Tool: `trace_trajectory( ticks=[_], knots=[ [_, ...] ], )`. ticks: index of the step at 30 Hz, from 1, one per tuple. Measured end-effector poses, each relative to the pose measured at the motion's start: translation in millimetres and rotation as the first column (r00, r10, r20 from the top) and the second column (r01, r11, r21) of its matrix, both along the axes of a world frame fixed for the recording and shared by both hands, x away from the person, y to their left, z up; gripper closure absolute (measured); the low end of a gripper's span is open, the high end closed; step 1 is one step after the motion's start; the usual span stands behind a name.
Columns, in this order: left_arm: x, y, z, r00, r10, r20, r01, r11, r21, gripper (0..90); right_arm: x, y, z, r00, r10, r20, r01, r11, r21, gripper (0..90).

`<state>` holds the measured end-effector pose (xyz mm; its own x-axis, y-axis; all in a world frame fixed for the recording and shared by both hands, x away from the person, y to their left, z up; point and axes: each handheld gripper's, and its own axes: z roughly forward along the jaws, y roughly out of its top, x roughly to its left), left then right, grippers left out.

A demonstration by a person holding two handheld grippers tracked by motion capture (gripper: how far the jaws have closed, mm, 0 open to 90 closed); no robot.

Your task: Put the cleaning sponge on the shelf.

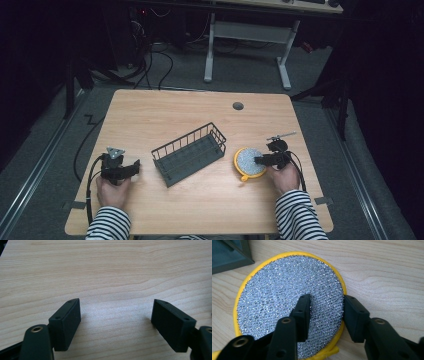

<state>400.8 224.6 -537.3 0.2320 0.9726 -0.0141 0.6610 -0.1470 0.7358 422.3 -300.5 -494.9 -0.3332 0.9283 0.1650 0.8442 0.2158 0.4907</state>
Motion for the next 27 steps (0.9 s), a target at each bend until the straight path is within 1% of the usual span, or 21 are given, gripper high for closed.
trace_trajectory(
  ticks=[1, 2, 3, 4, 5, 6, 8, 11, 12, 13, 14, 21, 23, 24, 25, 26, 27],
  knots=[
    [0.0, 0.0, 0.0, 1.0, 0.0, 0.0, 0.0, 1.0, 0.0, 24.0, 0.0, 0.0, 0.0, 1.0, 0.0, 0.0, 0.0, 1.0, 0.0, 60.5],
    [0.0, 0.0, 0.0, 1.0, 0.0, 0.0, 0.0, 1.0, 0.0, 24.0, 0.1, 0.0, 0.0, 1.0, 0.006, -0.004, -0.006, 1.0, 0.004, 66.7],
    [0.0, 0.0, 0.0, 1.0, 0.0, 0.0, 0.0, 1.0, 0.0, 24.0, 0.1, 0.0, 0.0, 1.0, 0.006, -0.004, -0.006, 1.0, 0.004, 66.7],
    [0.0, 0.0, 0.0, 1.0, 0.0, 0.0, 0.0, 1.0, 0.0, 24.1, 0.7, -1.1, -0.5, 0.9999, 0.015, -0.003, -0.015, 1.0, 0.014, 72.1],
    [0.0, 0.0, 0.0, 1.0, 0.0, 0.0, 0.0, 1.0, 0.0, 24.1, 0.7, -1.1, -0.5, 0.9999, 0.015, -0.003, -0.015, 1.0, 0.014, 72.1],
    [0.0, 0.0, 0.0, 1.0, 0.0, 0.0, 0.0, 1.0, 0.0, 24.1, 1.5, -2.1, -0.6, 0.9998, 0.019, -0.008, -0.019, 0.999, 0.026, 77.1],
    [0.0, 0.0, 0.0, 1.0, 0.0, 0.0, 0.0, 1.0, 0.0, 24.1, 2.1, -2.6, -0.3, 0.9996, 0.025, -0.01, -0.025, 0.999, 0.026, 79.2],
    [0.0, 0.0, 0.0, 1.0, -0.001, 0.0, 0.001, 1.0, 0.0, 24.2, 1.8, -1.4, 0.0, 0.9995, 0.031, 0.0, -0.031, 0.999, 0.016, 80.2],
    [-0.1, -0.1, 0.0, 1.0, -0.001, 0.001, 0.001, 1.0, 0.0, 24.5, 1.0, 1.2, 1.5, 0.999, 0.044, 0.01, -0.044, 0.999, -0.003, 81.1],
    [-0.1, -0.1, 0.0, 1.0, -0.001, 0.001, 0.001, 1.0, 0.0, 24.6, 1.0, 1.2, 1.5, 0.999, 0.044, 0.01, -0.044, 0.999, -0.003, 81.1],
    [-0.1, -0.1, 0.0, 1.0, -0.002, 0.001, 0.002, 1.0, 0.0, 24.7, 0.9, 2.8, 2.3, 0.998, 0.058, 0.026, -0.058, 0.998, -0.012, 81.9],
    [-0.1, -0.1, 0.0, 1.0, -0.002, 0.001, 0.002, 1.0, 0.0, 24.7, -0.2, 3.0, 7.2, 0.9961, 0.071, 0.053, -0.071, 0.997, -0.007, 83.4],
    [-0.1, -0.1, 0.0, 1.0, -0.003, 0.001, 0.003, 1.0, -0.001, 24.7, -3.0, 2.2, 13.7, 0.9941, 0.079, 0.075, -0.079, 0.997, -0.002, 83.6],
    [-0.1, -0.1, 0.0, 1.0, -0.003, 0.002, 0.003, 1.0, -0.001, 24.8, -4.5, 1.9, 17.6, 0.9935, 0.079, 0.082, -0.08, 0.997, 0.003, 83.6],
    [-0.1, -0.1, 0.0, 1.0, -0.003, 0.002, 0.003, 1.0, -0.001, 24.9, -4.5, 1.9, 17.6, 0.9935, 0.079, 0.082, -0.08, 0.997, 0.003, 83.6],
    [-0.1, 0.0, 0.0, 1.0, -0.003, 0.002, 0.003, 1.0, -0.001, 24.9, -6.6, 1.3, 23.6, 0.9913, 0.085, 0.1, -0.086, 0.996, 0.002, 83.7],
    [-0.1, -0.1, 0.0, 1.0, -0.003, 0.001, 0.003, 1.0, -0.001, 24.9, -7.7, 0.8, 26.0, 0.9907, 0.087, 0.105, -0.088, 0.996, 0.006, 83.7]
  ],
)
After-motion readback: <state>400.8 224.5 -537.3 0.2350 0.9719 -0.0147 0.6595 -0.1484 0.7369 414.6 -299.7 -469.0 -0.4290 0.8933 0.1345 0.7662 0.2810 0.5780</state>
